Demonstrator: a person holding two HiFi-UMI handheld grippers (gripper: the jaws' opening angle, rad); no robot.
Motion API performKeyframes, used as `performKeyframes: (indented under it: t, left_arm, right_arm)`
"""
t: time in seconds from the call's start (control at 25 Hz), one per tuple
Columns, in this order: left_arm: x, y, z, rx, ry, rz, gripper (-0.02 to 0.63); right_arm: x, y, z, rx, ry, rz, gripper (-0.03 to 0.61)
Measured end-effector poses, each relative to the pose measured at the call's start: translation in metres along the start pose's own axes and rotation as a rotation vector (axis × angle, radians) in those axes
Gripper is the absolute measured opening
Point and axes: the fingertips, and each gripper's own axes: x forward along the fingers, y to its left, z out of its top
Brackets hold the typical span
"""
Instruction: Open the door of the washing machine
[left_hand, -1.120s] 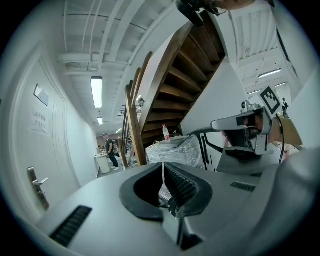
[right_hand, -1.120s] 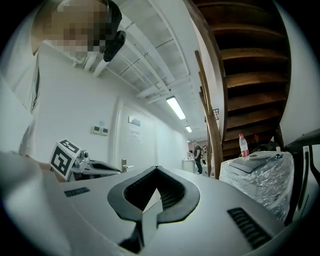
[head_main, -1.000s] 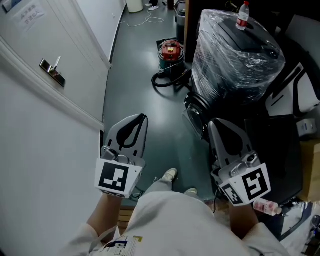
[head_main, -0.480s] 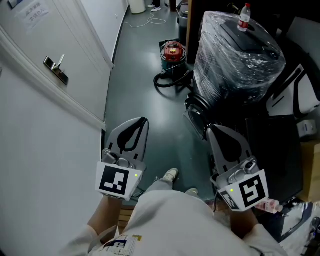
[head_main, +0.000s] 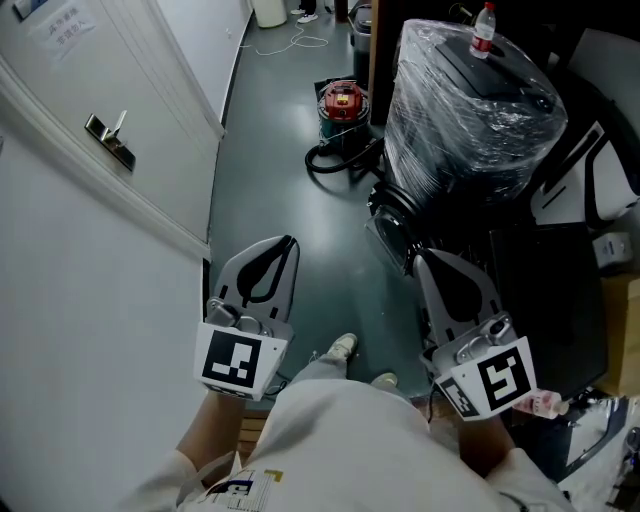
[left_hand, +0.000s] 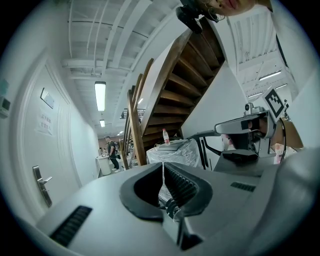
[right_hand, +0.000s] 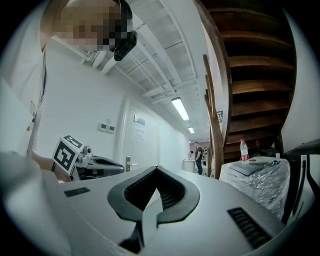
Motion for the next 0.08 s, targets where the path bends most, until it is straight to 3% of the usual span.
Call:
performKeyframes:
  t: [0.08]
  left_arm:
    - [-0.0006, -0.0016, -0.0010, 0.001, 0.005, -0.005, 0.028]
  right_arm:
    - [-0.0010, -0.0001, -0.0003, -0.001, 0.000, -0.003, 0.026]
